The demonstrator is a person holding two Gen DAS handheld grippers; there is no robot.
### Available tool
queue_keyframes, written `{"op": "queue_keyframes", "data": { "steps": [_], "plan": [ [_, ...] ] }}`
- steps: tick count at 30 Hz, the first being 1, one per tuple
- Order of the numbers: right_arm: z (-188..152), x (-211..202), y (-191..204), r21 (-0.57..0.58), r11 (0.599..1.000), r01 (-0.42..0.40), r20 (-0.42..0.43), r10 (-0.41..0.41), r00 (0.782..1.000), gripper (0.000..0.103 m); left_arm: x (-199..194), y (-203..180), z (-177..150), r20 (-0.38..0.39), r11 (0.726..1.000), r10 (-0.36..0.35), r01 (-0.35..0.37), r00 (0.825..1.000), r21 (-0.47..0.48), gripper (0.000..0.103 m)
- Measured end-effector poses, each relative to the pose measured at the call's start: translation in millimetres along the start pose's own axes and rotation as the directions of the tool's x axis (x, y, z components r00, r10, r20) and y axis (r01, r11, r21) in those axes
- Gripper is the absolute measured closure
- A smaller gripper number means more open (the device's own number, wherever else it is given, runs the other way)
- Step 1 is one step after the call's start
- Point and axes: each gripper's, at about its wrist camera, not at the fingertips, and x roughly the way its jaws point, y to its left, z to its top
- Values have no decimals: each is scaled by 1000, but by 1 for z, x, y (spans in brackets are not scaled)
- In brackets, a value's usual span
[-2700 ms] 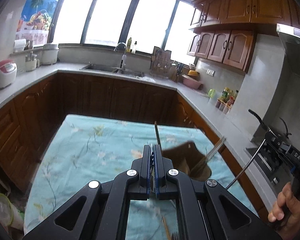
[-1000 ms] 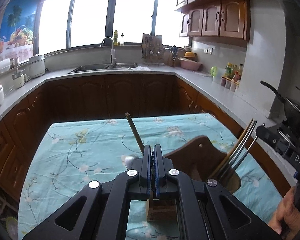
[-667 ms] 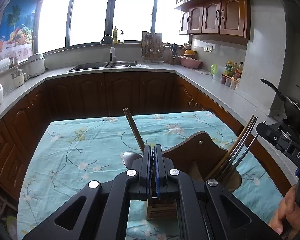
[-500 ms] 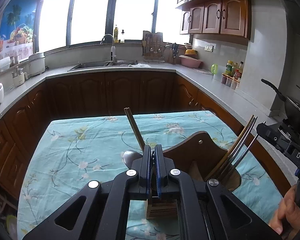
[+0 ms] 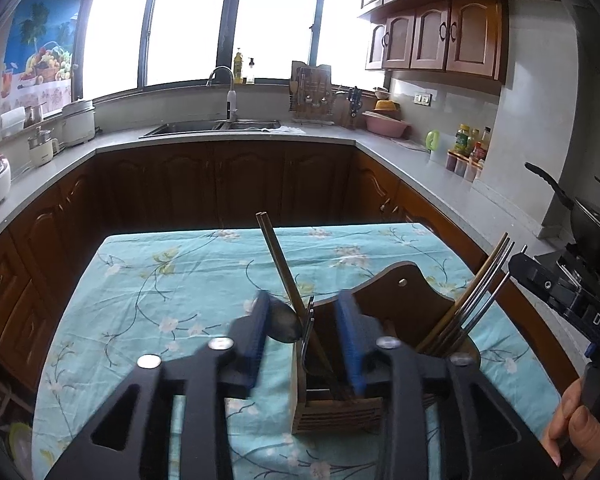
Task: Organize utensils
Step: 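Lower the fork and chopstick into the caddy and open both tools, then move both open tools back over the remaining utensils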
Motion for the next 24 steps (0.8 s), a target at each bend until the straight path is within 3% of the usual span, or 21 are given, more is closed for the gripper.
{"op": "queue_keyframes", "data": {
  "steps": [2,6,8,11,18,24],
  "plan": [
    [0,-2,0,5,1000,-6,0,6,1000,55,-4,0,0,9,1000,6,-6,1000,-3,50],
    [1,-7,1,8,1000,-2,6,2,1000,44,-10,0,-3,17,1000,11,-11,1000,-3,45],
    [0,-10,2,4,1000,-2,9,2,1000,31,-13,-1,-4,17,1000,12,-12,1000,-2,43],
    [1,-14,2,5,1000,-3,11,3,1000,22,-17,-1,-6,19,1000,18,-18,1000,-7,33],
    [-2,-29,5,9,1000,-26,20,26,999,9,-40,4,-16,31,999,41,-40,999,-18,15],
    [-11,-48,9,9,999,-50,11,50,999,6,-64,13,-36,11,998,23,-23,1000,-56,13]
  ]
}}
